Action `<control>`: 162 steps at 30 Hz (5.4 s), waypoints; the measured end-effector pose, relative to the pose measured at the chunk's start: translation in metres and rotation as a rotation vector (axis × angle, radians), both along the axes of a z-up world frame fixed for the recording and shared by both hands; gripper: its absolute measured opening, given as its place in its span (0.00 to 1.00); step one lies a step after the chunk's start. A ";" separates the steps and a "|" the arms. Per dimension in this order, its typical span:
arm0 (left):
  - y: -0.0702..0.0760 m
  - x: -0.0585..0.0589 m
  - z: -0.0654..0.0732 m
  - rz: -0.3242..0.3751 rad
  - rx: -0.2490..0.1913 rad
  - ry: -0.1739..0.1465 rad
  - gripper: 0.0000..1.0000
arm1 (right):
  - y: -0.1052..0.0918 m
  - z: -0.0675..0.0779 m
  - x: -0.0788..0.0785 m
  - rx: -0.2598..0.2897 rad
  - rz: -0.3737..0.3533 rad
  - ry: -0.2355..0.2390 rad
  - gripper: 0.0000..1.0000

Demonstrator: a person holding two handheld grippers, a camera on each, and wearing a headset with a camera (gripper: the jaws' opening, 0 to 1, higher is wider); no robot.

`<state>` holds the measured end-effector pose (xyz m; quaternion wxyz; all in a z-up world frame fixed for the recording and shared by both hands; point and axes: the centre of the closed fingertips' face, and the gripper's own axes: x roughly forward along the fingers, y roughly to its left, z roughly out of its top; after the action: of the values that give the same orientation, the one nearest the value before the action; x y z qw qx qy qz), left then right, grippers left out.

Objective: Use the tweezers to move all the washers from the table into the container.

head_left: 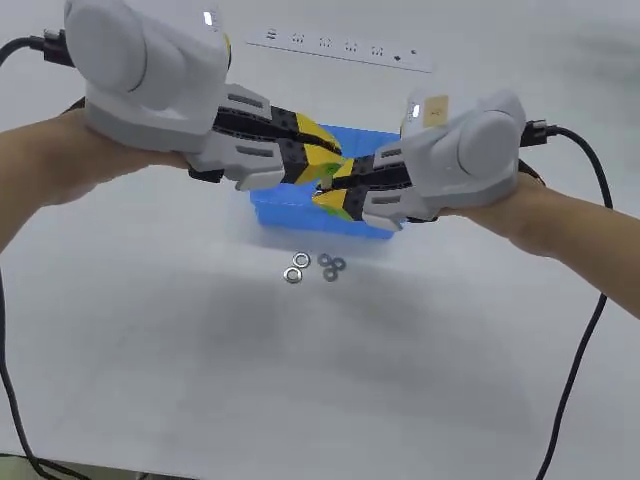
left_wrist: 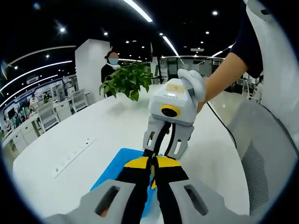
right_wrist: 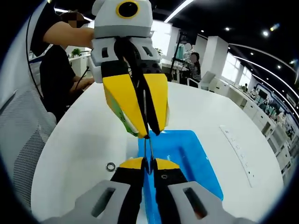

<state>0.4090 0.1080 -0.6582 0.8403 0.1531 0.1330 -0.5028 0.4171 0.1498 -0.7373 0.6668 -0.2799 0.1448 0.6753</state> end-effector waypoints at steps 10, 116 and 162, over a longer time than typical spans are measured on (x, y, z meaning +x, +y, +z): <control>0.004 0.000 0.007 0.001 0.040 -0.081 0.05 | 0.000 0.009 0.002 0.013 -0.013 -0.036 0.10; 0.016 -0.065 -0.048 0.018 0.090 0.072 0.06 | -0.027 -0.032 -0.085 0.021 -0.109 0.332 0.62; 0.015 -0.070 -0.061 0.005 0.181 0.040 0.19 | 0.006 -0.034 -0.080 -0.018 0.100 0.147 0.10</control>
<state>0.3394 0.1227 -0.7192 0.8213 0.2180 0.1952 -0.4898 0.3370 0.1562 -0.7718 0.6175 -0.2422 0.1853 0.7251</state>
